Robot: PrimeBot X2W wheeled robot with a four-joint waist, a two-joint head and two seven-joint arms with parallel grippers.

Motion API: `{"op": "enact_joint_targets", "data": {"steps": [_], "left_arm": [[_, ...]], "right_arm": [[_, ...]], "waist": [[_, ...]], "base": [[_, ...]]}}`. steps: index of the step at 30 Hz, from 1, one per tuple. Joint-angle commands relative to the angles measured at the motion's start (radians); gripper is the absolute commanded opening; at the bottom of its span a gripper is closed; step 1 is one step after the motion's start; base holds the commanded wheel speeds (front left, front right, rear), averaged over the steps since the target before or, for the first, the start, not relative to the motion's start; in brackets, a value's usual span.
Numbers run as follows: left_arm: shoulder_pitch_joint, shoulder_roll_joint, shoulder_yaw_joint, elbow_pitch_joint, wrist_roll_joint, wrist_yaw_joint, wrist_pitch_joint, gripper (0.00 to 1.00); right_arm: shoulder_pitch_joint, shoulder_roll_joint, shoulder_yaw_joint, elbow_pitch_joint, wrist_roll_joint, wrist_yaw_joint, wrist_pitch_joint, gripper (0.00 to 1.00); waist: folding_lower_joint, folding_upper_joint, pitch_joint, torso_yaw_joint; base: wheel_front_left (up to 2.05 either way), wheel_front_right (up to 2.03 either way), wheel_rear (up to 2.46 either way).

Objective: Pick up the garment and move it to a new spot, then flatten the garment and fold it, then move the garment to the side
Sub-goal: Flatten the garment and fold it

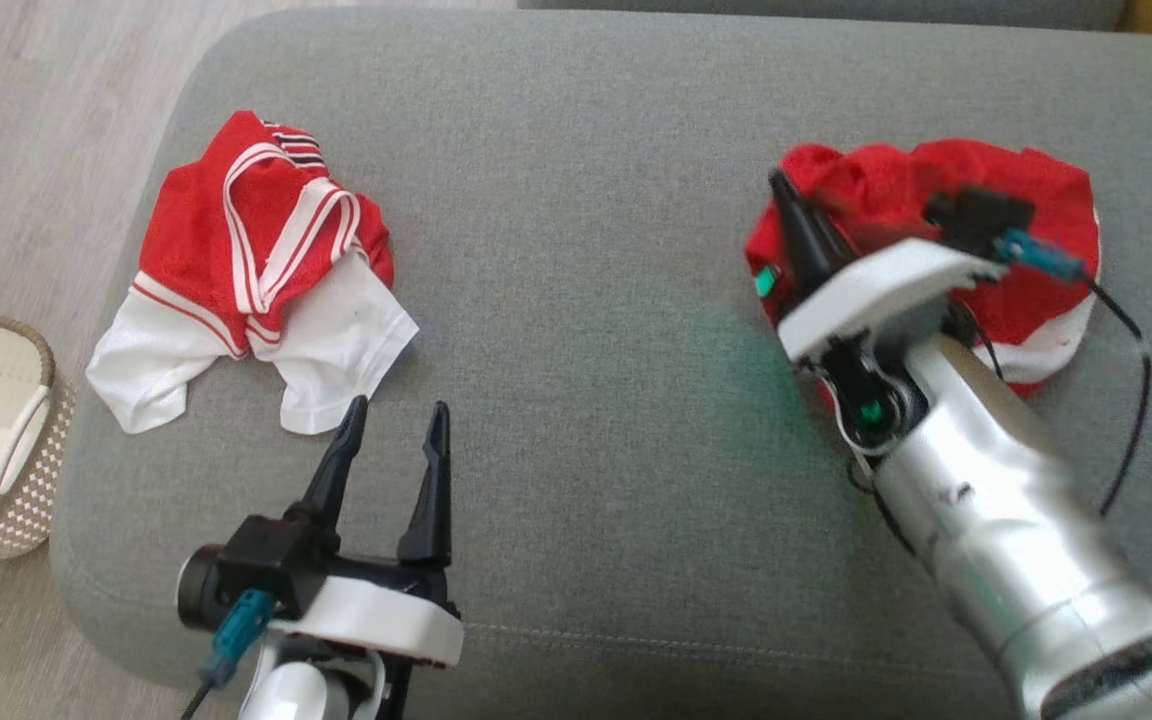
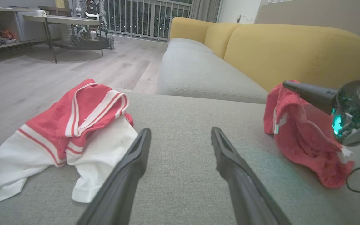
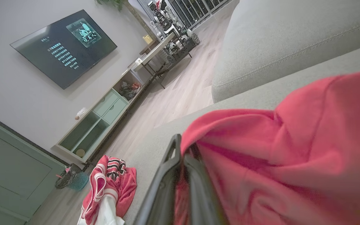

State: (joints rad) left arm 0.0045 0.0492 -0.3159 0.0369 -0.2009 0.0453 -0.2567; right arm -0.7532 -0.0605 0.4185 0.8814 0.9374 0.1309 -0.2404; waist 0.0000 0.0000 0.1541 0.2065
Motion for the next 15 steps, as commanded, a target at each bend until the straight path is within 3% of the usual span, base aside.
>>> {"op": "enact_joint_targets", "data": {"steps": [1,2,4,8,12,15], "left_arm": [[-0.043,0.001,0.020,-0.027,-0.006,0.007,-0.005,1.00],[-0.045,0.001,0.014,-0.025,-0.008,0.006,-0.005,1.00],[-0.051,0.001,0.004,-0.024,-0.014,0.008,-0.005,1.00],[-0.061,0.001,0.003,-0.043,-0.058,0.022,-0.005,1.00],[-0.079,0.001,-0.010,-0.059,-0.085,0.013,-0.005,1.00],[-0.093,0.001,-0.050,-0.030,-0.129,-0.030,-0.005,1.00]], "right_arm": [[-0.037,0.010,0.051,-0.011,0.038,0.000,-0.014,0.43],[-0.059,0.010,0.089,0.000,0.069,0.000,-0.016,1.00],[-0.100,0.010,0.148,0.047,0.081,0.000,-0.020,1.00],[-0.155,0.010,0.158,0.058,0.041,0.000,-0.021,1.00],[-0.138,0.010,0.067,0.008,-0.090,0.000,-0.021,1.00],[-0.086,0.003,-0.063,-0.074,-0.265,0.000,-0.021,1.00]], "waist": [[0.0000,0.0000,0.003,0.002],[0.0000,0.0000,0.005,0.004],[0.0000,0.0000,0.008,0.007],[0.0000,0.0000,0.025,-0.014],[0.0000,0.0000,0.045,-0.063],[0.0000,0.0000,0.058,-0.110]], "base": [[0.00,0.00,0.00],[0.00,0.00,0.00],[0.00,0.00,0.00],[0.00,0.00,0.00],[0.00,0.00,0.00],[0.00,0.00,0.00]]}}
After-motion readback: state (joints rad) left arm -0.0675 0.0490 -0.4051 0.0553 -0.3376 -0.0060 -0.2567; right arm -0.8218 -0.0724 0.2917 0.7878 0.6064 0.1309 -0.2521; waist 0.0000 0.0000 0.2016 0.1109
